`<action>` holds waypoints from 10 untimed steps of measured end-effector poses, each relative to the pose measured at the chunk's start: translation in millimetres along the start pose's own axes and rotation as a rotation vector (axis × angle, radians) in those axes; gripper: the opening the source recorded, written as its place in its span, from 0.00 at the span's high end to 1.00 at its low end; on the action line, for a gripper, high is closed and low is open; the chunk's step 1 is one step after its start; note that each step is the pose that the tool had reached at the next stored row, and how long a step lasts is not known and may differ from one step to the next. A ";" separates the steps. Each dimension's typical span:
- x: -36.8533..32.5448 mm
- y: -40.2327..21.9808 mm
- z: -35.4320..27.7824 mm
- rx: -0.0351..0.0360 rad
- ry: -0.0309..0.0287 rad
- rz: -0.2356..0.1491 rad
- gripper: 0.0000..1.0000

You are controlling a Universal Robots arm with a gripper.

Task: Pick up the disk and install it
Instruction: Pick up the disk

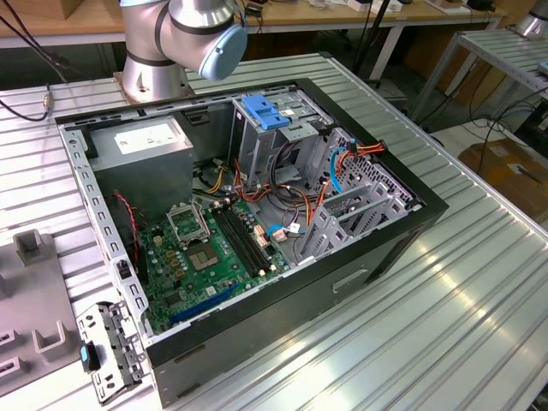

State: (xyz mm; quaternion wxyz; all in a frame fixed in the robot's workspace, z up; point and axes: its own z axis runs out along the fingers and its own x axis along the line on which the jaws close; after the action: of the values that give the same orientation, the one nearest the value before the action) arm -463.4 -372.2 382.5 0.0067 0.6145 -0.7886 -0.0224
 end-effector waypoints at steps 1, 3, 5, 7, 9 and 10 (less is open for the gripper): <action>0.0 0.0 0.7 0.0010 -0.0001 -0.001 0.89; 0.1 0.1 2.5 0.0065 -0.0015 -0.001 0.89; 0.1 0.0 4.2 0.0096 -0.0027 0.006 0.89; 0.0 0.0 6.0 0.0123 -0.0036 0.017 0.89; -0.3 -0.5 8.1 0.0183 -0.0051 0.018 0.89; -0.3 -0.5 8.6 0.0245 -0.0068 0.018 0.89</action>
State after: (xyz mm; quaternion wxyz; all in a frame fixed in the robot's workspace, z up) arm -463.1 -371.8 373.8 -0.0034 0.6073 -0.7943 -0.0148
